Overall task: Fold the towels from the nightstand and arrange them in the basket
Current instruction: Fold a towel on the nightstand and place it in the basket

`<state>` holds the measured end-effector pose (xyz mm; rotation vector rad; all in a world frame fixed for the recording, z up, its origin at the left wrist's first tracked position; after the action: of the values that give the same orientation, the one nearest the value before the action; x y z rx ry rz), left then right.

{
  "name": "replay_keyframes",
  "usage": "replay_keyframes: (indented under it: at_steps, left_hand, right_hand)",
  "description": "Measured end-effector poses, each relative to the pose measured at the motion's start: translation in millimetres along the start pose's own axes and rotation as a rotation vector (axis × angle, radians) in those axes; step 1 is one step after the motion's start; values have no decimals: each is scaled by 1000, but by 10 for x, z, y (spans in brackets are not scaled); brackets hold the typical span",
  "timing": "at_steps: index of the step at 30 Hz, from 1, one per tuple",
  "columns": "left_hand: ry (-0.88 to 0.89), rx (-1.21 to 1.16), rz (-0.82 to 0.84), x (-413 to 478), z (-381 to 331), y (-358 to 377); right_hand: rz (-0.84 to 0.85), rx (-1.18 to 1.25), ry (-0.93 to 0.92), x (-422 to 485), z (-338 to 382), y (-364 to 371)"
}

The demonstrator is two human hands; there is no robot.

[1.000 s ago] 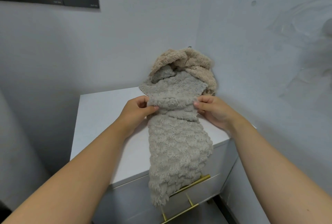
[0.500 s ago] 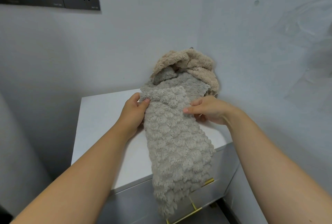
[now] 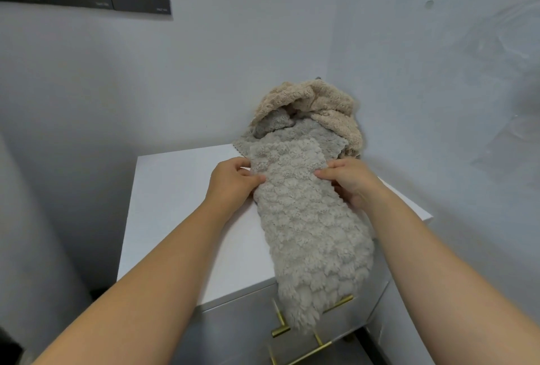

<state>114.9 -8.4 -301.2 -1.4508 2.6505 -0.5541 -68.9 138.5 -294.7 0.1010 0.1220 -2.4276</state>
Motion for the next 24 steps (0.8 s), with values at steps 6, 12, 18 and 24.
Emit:
replay_keyframes:
  at_steps: [6, 12, 18, 24]
  left_hand:
    - [-6, -112, -16, 20, 18, -74]
    - [48, -223, 87, 0, -28, -83]
    - [57, -111, 64, -41, -64, -66]
    - [244, 166, 37, -161, -223, 10]
  right_hand:
    - [100, 17, 23, -84, 41, 36]
    - [68, 79, 3, -52, 11, -4]
    - [-1, 20, 19, -22, -22, -70]
    - [29, -195, -288, -178, 313, -44]
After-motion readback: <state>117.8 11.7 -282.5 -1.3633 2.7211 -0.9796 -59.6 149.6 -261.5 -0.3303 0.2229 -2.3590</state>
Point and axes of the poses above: each hand's wrist, its own x-axis towards the middle knuckle, its own y-axis out of the palm, z = x × y, the point moved 6 cm from there along x, towards the middle knuckle, and after that the axes turned 9 degrees about x, right-handed, at the moved point
